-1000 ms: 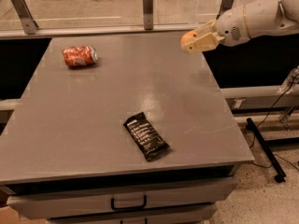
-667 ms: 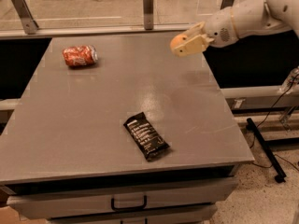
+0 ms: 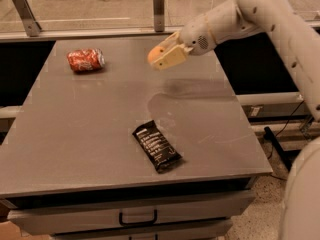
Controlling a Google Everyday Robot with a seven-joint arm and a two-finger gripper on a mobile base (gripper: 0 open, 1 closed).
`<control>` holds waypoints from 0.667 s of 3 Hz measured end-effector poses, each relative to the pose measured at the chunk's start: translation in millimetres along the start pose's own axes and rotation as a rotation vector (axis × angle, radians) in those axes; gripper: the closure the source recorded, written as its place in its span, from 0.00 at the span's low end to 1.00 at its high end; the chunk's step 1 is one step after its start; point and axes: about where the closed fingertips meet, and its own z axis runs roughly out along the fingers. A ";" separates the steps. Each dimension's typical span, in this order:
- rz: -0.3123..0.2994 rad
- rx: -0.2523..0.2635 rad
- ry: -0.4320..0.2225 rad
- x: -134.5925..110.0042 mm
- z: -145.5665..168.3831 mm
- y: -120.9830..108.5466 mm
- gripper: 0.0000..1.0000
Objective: Move orange near rxbar chocolate
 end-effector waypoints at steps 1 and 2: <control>0.009 -0.087 0.026 6.6 18.0 27.5 1.00; 0.044 -0.134 0.059 25.8 15.8 55.5 1.00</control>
Offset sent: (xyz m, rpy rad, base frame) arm -0.0927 -0.0196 -0.0491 -0.0918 0.1862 0.0960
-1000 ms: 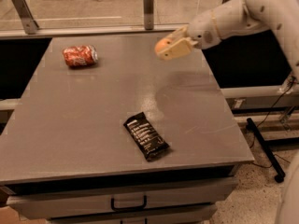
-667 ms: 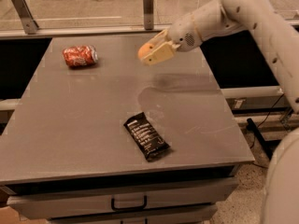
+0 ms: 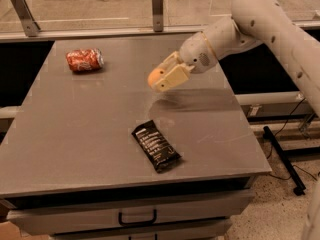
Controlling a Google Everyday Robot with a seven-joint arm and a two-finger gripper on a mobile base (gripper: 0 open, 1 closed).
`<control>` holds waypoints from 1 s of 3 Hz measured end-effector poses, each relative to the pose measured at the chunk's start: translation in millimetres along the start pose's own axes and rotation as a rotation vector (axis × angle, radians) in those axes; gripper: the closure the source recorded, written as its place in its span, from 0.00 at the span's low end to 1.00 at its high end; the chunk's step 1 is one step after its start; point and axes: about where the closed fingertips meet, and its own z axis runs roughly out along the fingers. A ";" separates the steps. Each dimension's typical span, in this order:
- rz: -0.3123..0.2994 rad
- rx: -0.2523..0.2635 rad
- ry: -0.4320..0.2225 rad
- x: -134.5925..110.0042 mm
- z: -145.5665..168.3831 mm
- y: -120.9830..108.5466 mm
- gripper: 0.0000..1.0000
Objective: Move orange near rxbar chocolate
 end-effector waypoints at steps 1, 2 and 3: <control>0.039 -0.034 0.036 21.6 -2.8 22.4 1.00; 0.087 -0.067 0.078 43.2 -8.6 41.9 0.82; 0.117 -0.107 0.101 55.9 -7.1 59.5 0.59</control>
Offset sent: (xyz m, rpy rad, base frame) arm -0.0700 -0.0574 -0.0381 -0.1299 0.1781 0.0100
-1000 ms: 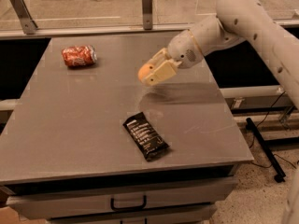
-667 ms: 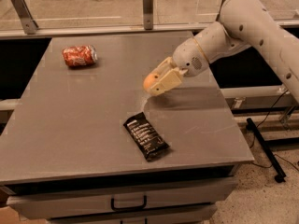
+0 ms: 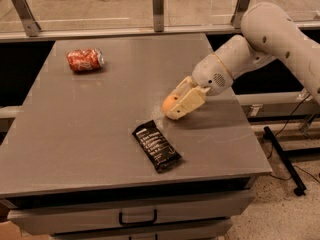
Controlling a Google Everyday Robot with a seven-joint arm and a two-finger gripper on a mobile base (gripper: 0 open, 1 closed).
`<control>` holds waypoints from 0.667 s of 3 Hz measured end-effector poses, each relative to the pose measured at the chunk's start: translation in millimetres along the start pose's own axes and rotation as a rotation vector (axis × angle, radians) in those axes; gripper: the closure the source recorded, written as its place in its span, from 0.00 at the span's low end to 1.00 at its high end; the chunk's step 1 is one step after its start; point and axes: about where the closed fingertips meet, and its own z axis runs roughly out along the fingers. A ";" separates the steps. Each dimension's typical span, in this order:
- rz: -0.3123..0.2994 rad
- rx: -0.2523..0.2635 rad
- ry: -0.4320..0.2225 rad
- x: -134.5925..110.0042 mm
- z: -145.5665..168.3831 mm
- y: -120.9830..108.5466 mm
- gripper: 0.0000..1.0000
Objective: Move orange near rxbar chocolate
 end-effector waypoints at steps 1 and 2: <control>0.014 -0.034 0.002 3.8 6.4 14.9 0.35; 0.022 -0.059 -0.001 4.2 12.9 25.0 0.12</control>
Offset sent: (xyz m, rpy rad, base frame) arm -0.0420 0.0073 -0.0059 0.0126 0.0828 0.0428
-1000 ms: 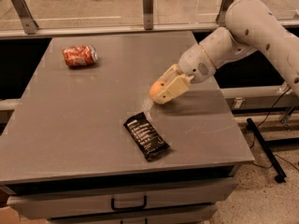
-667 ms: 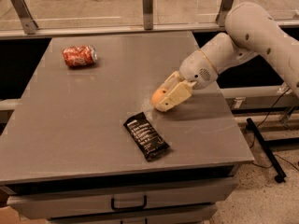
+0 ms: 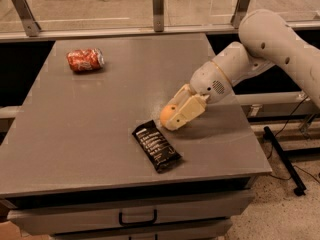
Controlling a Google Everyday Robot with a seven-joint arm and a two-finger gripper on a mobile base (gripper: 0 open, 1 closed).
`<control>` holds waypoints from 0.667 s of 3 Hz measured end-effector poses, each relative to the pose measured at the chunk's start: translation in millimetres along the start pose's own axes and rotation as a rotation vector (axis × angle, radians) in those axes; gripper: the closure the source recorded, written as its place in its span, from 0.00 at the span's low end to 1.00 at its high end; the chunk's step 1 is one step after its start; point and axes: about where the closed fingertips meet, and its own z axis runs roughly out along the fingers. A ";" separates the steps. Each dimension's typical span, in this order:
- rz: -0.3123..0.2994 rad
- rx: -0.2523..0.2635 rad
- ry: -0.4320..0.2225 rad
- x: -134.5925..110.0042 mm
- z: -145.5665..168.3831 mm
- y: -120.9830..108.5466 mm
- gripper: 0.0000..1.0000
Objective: Move orange near rxbar chocolate
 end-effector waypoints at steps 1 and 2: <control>0.002 -0.019 -0.010 -2.8 7.7 7.1 0.00; 0.002 -0.024 -0.015 -4.5 10.4 9.3 0.00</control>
Offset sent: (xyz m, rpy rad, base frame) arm -0.0227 0.0208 0.0001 0.0440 0.0347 0.0190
